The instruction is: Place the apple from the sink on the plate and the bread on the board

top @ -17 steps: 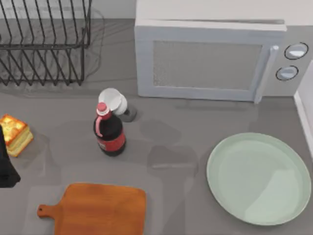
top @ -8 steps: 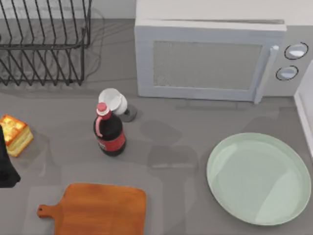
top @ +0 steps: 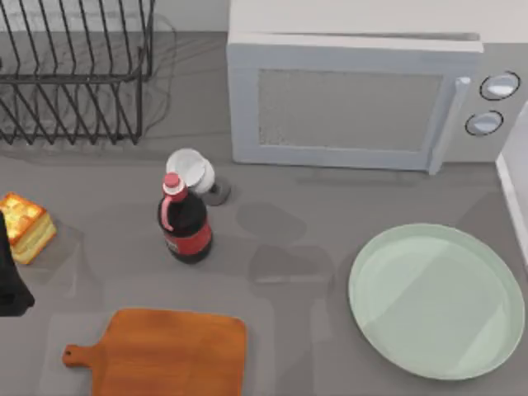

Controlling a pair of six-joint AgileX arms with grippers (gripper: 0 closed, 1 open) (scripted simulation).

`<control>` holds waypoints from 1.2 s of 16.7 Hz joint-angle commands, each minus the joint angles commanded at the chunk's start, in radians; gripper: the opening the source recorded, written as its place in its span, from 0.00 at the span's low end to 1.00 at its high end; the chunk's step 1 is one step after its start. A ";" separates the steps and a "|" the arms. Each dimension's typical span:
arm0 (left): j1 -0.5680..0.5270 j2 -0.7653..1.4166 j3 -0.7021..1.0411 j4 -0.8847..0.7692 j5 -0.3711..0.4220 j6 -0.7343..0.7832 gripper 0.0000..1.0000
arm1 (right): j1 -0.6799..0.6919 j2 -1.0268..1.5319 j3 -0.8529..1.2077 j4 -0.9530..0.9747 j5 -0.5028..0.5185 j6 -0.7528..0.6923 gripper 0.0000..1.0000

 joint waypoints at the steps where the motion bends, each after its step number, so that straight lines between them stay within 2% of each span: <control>1: 0.000 0.000 0.000 0.000 0.000 0.000 1.00 | 0.000 0.031 -0.021 0.059 0.000 0.000 1.00; 5: 0.000 0.000 0.000 0.000 0.000 0.000 1.00 | -0.002 0.134 -0.090 0.225 0.001 0.002 1.00; 10: 0.000 0.000 0.000 0.000 0.000 0.000 1.00 | -0.002 0.150 -0.100 0.245 0.001 0.002 1.00; 20: 0.000 0.000 0.000 0.000 0.000 0.000 1.00 | -0.002 0.150 -0.100 0.245 0.001 0.002 0.25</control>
